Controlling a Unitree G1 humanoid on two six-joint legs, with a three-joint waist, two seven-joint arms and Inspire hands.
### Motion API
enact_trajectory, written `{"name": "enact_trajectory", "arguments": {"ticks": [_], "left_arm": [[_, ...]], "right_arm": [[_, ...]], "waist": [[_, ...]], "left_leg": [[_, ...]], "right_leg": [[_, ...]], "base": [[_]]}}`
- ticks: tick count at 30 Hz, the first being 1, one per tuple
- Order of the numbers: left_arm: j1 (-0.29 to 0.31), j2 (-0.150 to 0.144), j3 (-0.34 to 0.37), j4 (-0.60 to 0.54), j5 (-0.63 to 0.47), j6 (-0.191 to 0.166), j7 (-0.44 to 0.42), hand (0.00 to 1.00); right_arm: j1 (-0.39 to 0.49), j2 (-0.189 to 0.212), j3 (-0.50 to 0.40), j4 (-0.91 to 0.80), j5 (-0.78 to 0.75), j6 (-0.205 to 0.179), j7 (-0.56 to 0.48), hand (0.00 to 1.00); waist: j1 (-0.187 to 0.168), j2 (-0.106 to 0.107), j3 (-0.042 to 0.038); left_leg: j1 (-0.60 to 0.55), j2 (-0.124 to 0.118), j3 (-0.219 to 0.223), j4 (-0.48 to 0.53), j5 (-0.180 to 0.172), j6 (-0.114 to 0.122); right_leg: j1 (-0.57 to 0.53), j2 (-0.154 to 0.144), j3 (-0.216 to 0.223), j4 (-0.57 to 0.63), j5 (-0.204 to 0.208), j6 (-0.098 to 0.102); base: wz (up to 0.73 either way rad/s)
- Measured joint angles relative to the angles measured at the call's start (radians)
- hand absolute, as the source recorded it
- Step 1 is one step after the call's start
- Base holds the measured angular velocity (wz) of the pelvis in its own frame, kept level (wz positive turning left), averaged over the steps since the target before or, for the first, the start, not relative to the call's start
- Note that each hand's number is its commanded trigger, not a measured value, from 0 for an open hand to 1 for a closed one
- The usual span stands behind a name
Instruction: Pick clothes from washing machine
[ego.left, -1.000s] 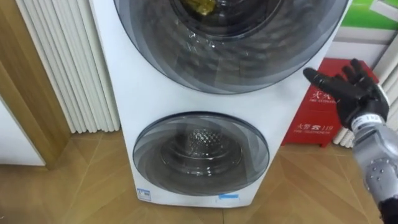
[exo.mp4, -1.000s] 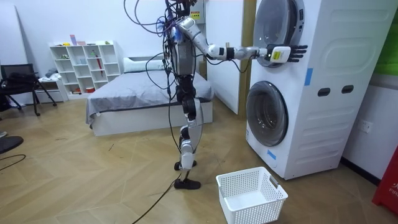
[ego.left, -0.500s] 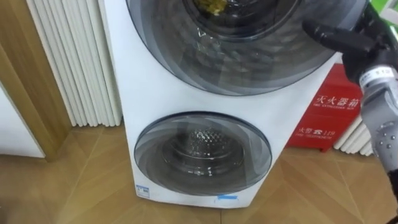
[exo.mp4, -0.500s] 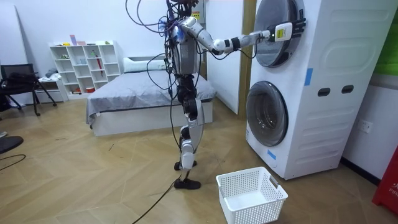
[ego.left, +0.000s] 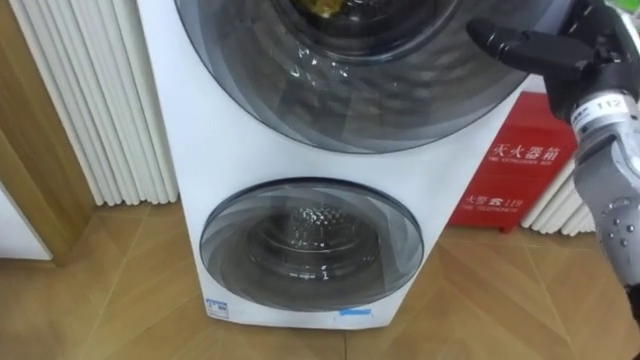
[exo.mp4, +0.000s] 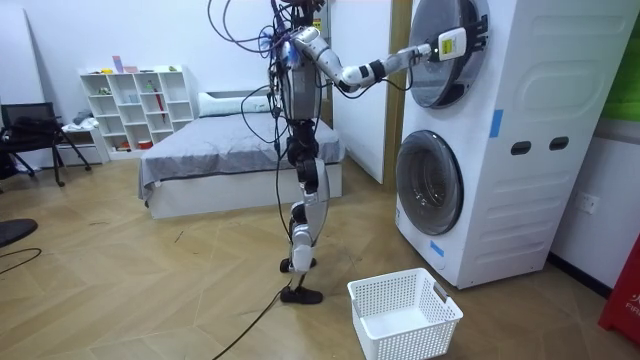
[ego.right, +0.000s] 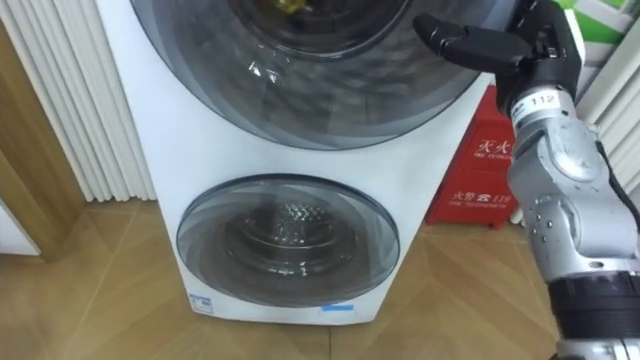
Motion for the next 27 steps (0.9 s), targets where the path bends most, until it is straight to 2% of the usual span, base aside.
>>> {"name": "enact_trajectory", "arguments": {"ticks": [6, 9, 10, 13, 14, 15, 16, 17, 18, 19, 20, 21, 22, 23, 24, 25, 26, 27], "left_arm": [[0.000, 0.009, -0.025, -0.017, 0.000, -0.001, 0.022, 0.00], [-0.019, 0.018, -0.052, -0.015, -0.006, -0.002, 0.022, 0.00], [-0.022, 0.019, -0.057, -0.012, -0.010, -0.002, 0.023, 0.00], [-0.039, 0.020, -0.082, 0.014, -0.022, -0.010, 0.027, 0.00], [-0.035, 0.024, -0.084, 0.016, -0.022, -0.015, 0.030, 0.00], [-0.032, 0.026, -0.083, 0.018, -0.022, -0.018, 0.031, 0.00], [-0.030, 0.024, -0.083, 0.029, -0.021, -0.019, 0.031, 0.00], [-0.043, 0.025, -0.086, 0.037, -0.020, -0.023, 0.031, 0.00], [-0.052, 0.026, -0.095, 0.037, -0.020, -0.024, 0.030, 0.00], [-0.063, 0.031, -0.128, 0.034, -0.019, -0.026, 0.029, 0.00], [-0.054, 0.029, -0.156, 0.037, -0.020, -0.026, 0.031, 0.00], [-0.053, 0.029, -0.164, 0.044, -0.020, -0.022, 0.032, 0.00], [-0.049, 0.029, -0.170, 0.046, -0.019, -0.016, 0.033, 0.00], [-0.037, 0.029, -0.161, 0.046, -0.013, -0.016, 0.039, 0.00], [-0.034, 0.022, -0.154, 0.051, -0.007, -0.015, 0.040, 0.00], [-0.026, 0.008, -0.148, 0.061, -0.004, -0.012, 0.041, 0.00], [-0.029, -0.001, -0.148, 0.061, -0.004, -0.012, 0.041, 0.00], [-0.031, -0.001, -0.148, 0.061, -0.004, -0.012, 0.041, 0.00]], "right_arm": [[0.019, 0.000, 0.034, -0.037, -0.005, -0.001, -0.015, 0.00], [0.075, 0.001, 0.034, -0.079, -0.031, -0.017, -0.019, 0.00], [0.100, 0.003, 0.034, -0.105, -0.035, -0.028, -0.019, 0.00], [0.170, 0.012, 0.055, -0.144, -0.039, -0.039, -0.014, 0.00], [0.201, 0.025, 0.066, -0.169, -0.040, -0.039, -0.013, 0.00], [0.214, 0.034, 0.072, -0.187, -0.039, -0.039, -0.010, 0.00], [0.217, 0.055, 0.084, -0.211, -0.033, -0.040, -0.003, 0.00], [0.227, 0.087, 0.092, -0.218, -0.015, -0.057, -0.004, 0.00], [0.234, 0.095, 0.083, -0.219, -0.007, -0.072, -0.005, 0.00], [0.264, 0.104, 0.061, -0.215, -0.005, -0.096, -0.008, 0.00], [0.303, 0.103, 0.057, -0.216, -0.005, -0.100, -0.004, 0.00], [0.322, 0.103, 0.057, -0.219, -0.001, -0.101, 0.003, 0.00], [0.362, 0.105, 0.069, -0.231, 0.004, -0.099, 0.019, 0.00], [0.389, 0.108, 0.106, -0.253, -0.001, -0.087, 0.036, 0.00], [0.398, 0.110, 0.128, -0.262, 0.000, -0.085, 0.045, 0.00], [0.437, 0.121, 0.156, -0.281, -0.001, -0.082, 0.061, 0.00], [0.467, 0.132, 0.174, -0.283, -0.007, -0.075, 0.078, 0.00], [0.480, 0.141, 0.180, -0.283, -0.011, -0.071, 0.084, 0.00]], "waist": [[0.007, -0.012, 0.0015], [0.021, -0.016, 0.0000], [0.021, -0.014, 0.0015], [0.028, 0.004, 0.0136], [0.030, 0.000, 0.0102], [0.033, -0.007, 0.0046], [0.032, -0.018, 0.0079], [0.018, -0.024, 0.0131], [0.009, -0.020, 0.0120], [0.019, -0.018, 0.0117], [0.034, -0.002, 0.0076], [0.041, 0.006, 0.0099], [0.056, 0.014, 0.0138], [0.066, 0.014, 0.0135], [0.065, 0.019, 0.0149], [0.033, 0.029, 0.0097], [0.018, 0.039, 0.0102], [0.016, 0.040, 0.0102]], "left_leg": [[0.020, 0.003, -0.024, -0.015, 0.002, -0.004], [0.034, 0.006, -0.053, -0.017, 0.002, -0.004], [0.038, 0.007, -0.066, -0.018, 0.002, -0.004], [0.068, 0.030, -0.135, -0.022, 0.002, -0.004], [0.069, 0.032, -0.162, -0.023, 0.002, -0.005], [0.059, 0.028, -0.165, -0.024, 0.001, -0.008], [0.034, 0.018, -0.153, 0.018, -0.017, -0.034], [-0.037, 0.002, -0.113, 0.056, -0.043, -0.052], [-0.078, -0.008, -0.094, 0.036, -0.030, -0.040], [-0.135, -0.020, -0.045, 0.028, 0.058, 0.012], [-0.096, -0.018, -0.035, 0.021, 0.070, 0.017], [-0.083, -0.017, -0.048, 0.020, 0.070, 0.017], [-0.069, -0.017, -0.096, 0.020, 0.070, 0.016], [-0.071, -0.018, -0.140, 0.020, 0.064, 0.005], [-0.073, -0.017, -0.149, 0.020, 0.057, -0.006], [-0.069, -0.015, -0.143, 0.008, 0.056, -0.013], [-0.058, -0.011, -0.109, -0.008, 0.057, -0.011], [-0.055, -0.007, -0.092, -0.011, 0.058, -0.011]], "right_leg": [[0.001, 0.005, 0.003, 0.002, 0.000, 0.000], [0.003, 0.008, 0.003, 0.017, 0.000, 0.000], [0.003, 0.009, 0.002, 0.024, 0.000, -0.001], [-0.025, 0.018, 0.003, 0.104, -0.002, -0.003], [-0.028, 0.023, 0.016, 0.084, -0.008, -0.012], [-0.012, 0.021, 0.023, 0.062, -0.001, -0.019], [0.002, 0.014, 0.031, 0.028, 0.009, -0.031], [0.007, -0.001, 0.064, 0.015, 0.011, -0.033], [0.005, -0.006, 0.076, 0.012, 0.010, -0.032], [0.006, -0.022, 0.092, 0.018, -0.002, -0.013], [0.004, -0.022, 0.084, 0.028, -0.003, 0.014], [0.006, -0.019, 0.085, 0.027, -0.008, 0.023], [-0.005, -0.002, 0.108, -0.016, -0.010, 0.022], [-0.037, 0.004, 0.136, -0.055, 0.033, 0.011], [-0.047, 0.007, 0.121, -0.040, 0.052, -0.027], [-0.045, 0.008, 0.092, -0.030, 0.056, -0.031], [-0.038, 0.012, 0.076, -0.028, 0.055, -0.030], [-0.035, 0.015, 0.074, -0.028, 0.055, -0.029]], "base": [[-0.15], [-0.09], [-0.07], [-0.16], [-0.32], [-0.42], [-0.15], [0.15], [0.51], [0.28], [0.03], [-0.40], [-0.62], [-0.62], [-0.18], [0.29], [0.39], [0.19]]}}
